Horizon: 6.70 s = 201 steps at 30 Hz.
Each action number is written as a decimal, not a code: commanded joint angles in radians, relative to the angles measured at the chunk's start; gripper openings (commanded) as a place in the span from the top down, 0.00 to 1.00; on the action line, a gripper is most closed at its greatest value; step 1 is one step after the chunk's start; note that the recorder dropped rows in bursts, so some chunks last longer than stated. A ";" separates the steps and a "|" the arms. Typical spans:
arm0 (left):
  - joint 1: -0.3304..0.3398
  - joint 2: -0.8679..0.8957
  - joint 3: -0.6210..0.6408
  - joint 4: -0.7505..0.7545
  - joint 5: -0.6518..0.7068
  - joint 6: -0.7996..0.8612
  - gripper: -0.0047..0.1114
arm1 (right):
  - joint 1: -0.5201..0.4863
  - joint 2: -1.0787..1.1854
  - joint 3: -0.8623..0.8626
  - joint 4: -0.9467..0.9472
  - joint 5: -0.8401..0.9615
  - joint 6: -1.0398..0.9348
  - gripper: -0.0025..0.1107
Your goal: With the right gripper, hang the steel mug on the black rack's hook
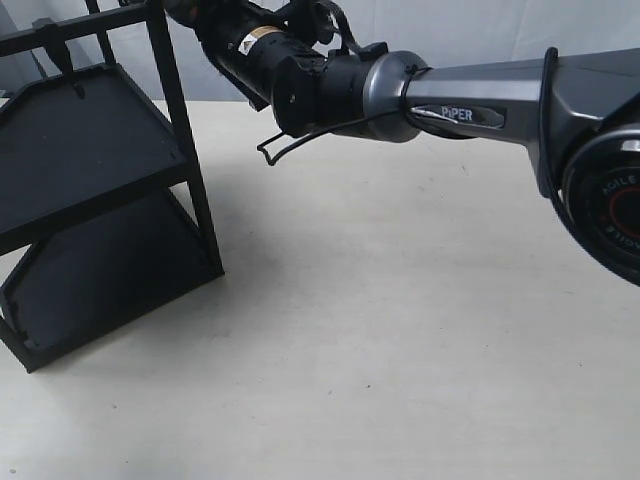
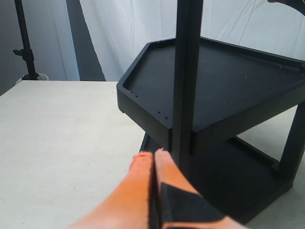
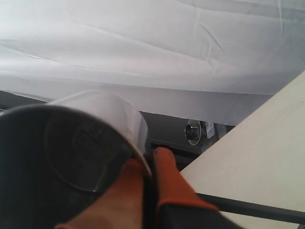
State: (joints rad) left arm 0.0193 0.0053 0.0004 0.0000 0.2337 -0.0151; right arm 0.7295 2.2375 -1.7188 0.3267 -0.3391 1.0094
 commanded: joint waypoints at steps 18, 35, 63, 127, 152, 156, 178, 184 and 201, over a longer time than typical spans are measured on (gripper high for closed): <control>-0.001 -0.005 0.000 -0.007 -0.003 -0.002 0.95 | 0.010 0.006 0.009 -0.056 0.104 -0.043 0.73; -0.001 -0.005 0.000 -0.007 -0.003 -0.002 0.95 | 0.010 -0.003 0.009 -0.092 0.135 -0.043 0.73; -0.001 -0.005 0.000 -0.007 -0.003 -0.002 0.95 | 0.010 -0.062 0.009 -0.198 0.327 -0.043 0.48; -0.001 -0.005 0.000 -0.007 -0.003 -0.002 0.95 | 0.004 -1.144 0.891 -0.946 0.881 -0.142 0.98; -0.001 -0.005 0.000 -0.007 -0.003 -0.002 0.95 | -0.026 -1.350 0.978 -0.903 1.003 -0.147 0.98; -0.001 -0.005 0.000 -0.007 -0.003 -0.002 0.95 | -0.172 -1.504 1.038 -0.906 0.937 -0.147 0.98; -0.001 -0.005 0.000 -0.007 -0.003 -0.002 0.95 | -0.478 -1.900 1.473 -1.042 0.618 -0.147 0.98; -0.001 -0.005 0.000 -0.007 -0.003 -0.002 0.95 | -0.485 -1.982 1.509 -0.628 0.591 -0.687 0.98; -0.001 -0.005 0.000 -0.007 -0.003 -0.002 0.95 | -0.660 -2.140 1.659 -0.295 0.591 -1.077 0.98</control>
State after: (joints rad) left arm 0.0193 0.0053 0.0004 0.0000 0.2337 -0.0151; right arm 0.0759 0.1143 -0.0783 0.0295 0.2590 -0.0533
